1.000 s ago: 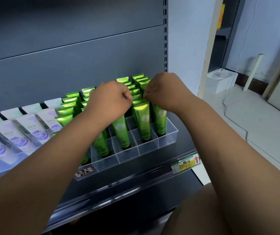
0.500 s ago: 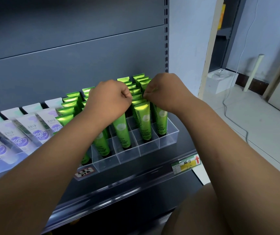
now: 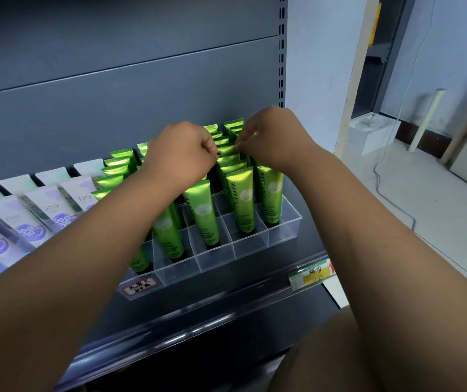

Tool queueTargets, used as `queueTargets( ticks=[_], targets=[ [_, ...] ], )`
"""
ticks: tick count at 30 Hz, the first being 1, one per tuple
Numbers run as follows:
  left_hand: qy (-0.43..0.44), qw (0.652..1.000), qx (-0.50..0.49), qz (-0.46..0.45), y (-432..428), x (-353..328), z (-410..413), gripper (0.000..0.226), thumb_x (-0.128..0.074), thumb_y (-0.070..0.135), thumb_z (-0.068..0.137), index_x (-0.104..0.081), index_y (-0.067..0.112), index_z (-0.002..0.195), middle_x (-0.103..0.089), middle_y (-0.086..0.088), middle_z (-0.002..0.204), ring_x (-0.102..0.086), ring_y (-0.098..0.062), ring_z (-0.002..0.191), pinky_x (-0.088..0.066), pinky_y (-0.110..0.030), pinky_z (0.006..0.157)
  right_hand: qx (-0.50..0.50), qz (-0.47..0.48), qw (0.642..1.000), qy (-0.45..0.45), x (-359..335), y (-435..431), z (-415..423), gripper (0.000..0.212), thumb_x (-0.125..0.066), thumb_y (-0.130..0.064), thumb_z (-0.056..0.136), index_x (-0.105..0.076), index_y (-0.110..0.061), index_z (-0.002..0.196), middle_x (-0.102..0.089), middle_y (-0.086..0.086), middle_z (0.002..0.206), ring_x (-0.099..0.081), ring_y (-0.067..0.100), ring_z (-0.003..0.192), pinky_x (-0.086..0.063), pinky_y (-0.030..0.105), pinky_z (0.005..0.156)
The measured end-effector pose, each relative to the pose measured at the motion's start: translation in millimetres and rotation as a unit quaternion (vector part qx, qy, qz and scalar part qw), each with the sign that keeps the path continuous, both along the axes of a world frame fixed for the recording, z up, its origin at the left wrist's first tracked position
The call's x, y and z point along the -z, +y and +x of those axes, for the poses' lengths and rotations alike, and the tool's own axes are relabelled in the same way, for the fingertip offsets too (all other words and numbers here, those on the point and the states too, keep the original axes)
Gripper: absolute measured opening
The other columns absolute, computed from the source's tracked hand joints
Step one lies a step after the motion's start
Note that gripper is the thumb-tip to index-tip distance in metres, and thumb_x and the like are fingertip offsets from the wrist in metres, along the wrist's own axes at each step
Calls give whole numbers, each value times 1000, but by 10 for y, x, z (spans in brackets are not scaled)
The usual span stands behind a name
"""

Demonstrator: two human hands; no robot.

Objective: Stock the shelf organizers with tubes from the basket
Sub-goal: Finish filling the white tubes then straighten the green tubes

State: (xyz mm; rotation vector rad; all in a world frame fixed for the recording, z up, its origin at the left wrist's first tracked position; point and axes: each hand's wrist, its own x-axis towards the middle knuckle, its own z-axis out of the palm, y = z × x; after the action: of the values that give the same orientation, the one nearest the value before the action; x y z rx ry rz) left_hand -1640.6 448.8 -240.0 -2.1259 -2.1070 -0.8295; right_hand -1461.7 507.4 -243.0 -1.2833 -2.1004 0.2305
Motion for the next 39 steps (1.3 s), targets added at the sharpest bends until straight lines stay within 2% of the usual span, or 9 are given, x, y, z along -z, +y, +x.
queueTargets(
  ticks=[7,12,19,22,27,30,33,36,39],
  targets=[
    [20,1000,7,-2,58,33,-39,15,-67,24,81,-69,33,68,-67,18,73,-68,-21,89,-55,-48,88,-2,-14,1000,-23,45,117,-55,13,-69,-19,79,-78,-11,81,-74,8,79,-70,25,81,-62,42,74],
    [18,1000,11,5,77,66,-59,9,-66,25,80,-73,28,75,-69,15,75,-68,-22,87,-55,-49,88,-7,-9,999,-29,55,135,-79,10,-70,-21,78,-79,-16,79,-74,4,79,-69,23,78,-61,40,75],
    [-26,1000,6,3,109,26,-124,11,-65,31,80,-75,30,77,-70,17,75,-68,-17,86,-57,-44,85,8,-12,1000,-2,9,128,-75,16,-69,-22,78,-77,-9,82,-73,12,81,-69,30,84,-62,44,73],
    [-38,999,-5,18,172,-33,-156,11,-64,32,81,-74,29,76,-70,15,75,-69,-21,85,-58,-43,83,18,2,1000,-3,-14,177,-104,16,-67,-22,80,-78,-11,83,-73,8,82,-69,28,85,-61,42,76],
    [-10,1000,7,-2,259,-96,-119,15,-59,33,74,-67,40,64,-66,22,71,-69,-23,89,-55,-48,89,25,7,1000,-13,-20,275,-184,15,-65,-21,80,-78,-14,83,-73,5,86,-69,26,84,-61,41,77],
    [20,1000,8,-10,319,-90,-118,22,-63,27,76,-65,41,59,-63,23,68,-69,-23,90,-55,-48,90,31,-3,999,-26,-16,334,-225,16,-64,-19,82,-79,-15,83,-74,5,86,-70,25,82,-62,39,78],
    [44,999,5,-7,369,-51,-132,23,-68,27,79,-66,40,60,-71,15,78,-69,-24,92,-55,-47,89,37,7,999,-37,11,393,-249,16,-62,-16,84,-78,-15,83,-71,4,87,-68,25,80,-58,31,71],
    [50,999,-3,-8,396,-39,-141,18,-70,28,80,-68,37,65,-63,19,70,-67,-24,92,-55,-48,89,39,8,998,-46,31,425,-272,15,-62,-16,84,-77,-15,82,-68,5,87,-65,25,78,-48,27,65],
    [52,999,-4,-8,404,-26,-152,17,-70,26,81,-68,34,66,-61,19,70,-66,-24,95,-53,-50,91,28,11,997,-68,19,430,-289,16,-62,-17,84,-78,-15,84,-70,4,87,-65,26,82,-51,28,67]
  ],
)
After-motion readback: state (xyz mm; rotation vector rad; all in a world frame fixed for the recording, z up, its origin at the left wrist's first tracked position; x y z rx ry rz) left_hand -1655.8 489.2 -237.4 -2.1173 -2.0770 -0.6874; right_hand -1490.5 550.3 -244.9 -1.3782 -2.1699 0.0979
